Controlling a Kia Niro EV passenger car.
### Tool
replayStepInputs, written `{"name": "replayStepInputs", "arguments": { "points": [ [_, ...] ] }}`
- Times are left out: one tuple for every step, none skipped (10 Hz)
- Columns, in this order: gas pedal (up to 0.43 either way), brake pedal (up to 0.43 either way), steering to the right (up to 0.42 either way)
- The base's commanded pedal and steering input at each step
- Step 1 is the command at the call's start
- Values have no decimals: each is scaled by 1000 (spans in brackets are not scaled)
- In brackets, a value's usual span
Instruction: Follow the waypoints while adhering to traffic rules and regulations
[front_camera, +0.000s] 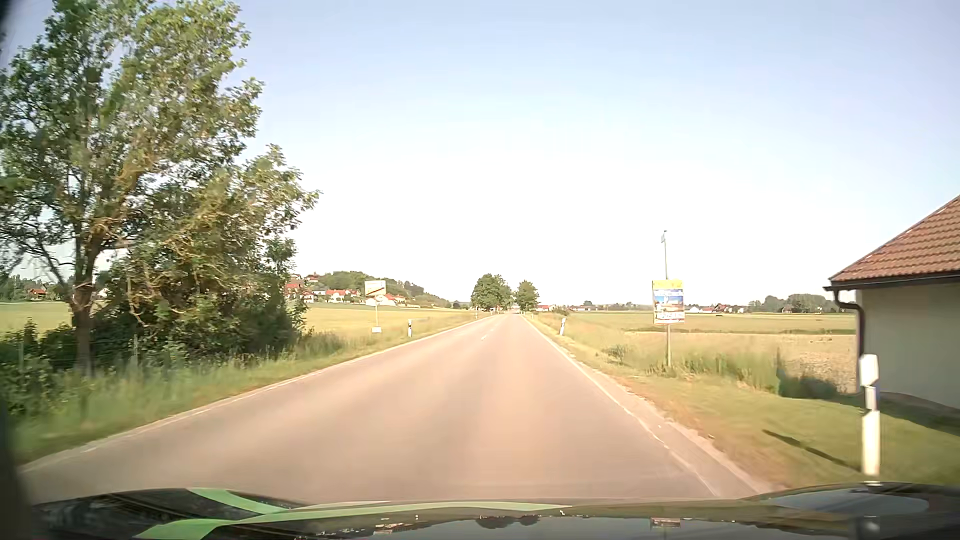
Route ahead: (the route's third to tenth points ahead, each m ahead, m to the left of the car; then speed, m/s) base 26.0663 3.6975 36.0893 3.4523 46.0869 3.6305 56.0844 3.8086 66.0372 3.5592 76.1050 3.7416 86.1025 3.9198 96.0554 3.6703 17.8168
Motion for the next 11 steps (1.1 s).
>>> {"name": "replayStepInputs", "arguments": {
  "points": [
    [240,0,-3],
    [240,0,-3],
    [228,0,-4],
    [197,0,-3],
    [189,0,-3],
    [189,0,-4],
    [189,0,-3],
    [197,0,-3],
    [228,0,-4],
    [240,0,-3],
    [248,0,-3]
  ]
}}
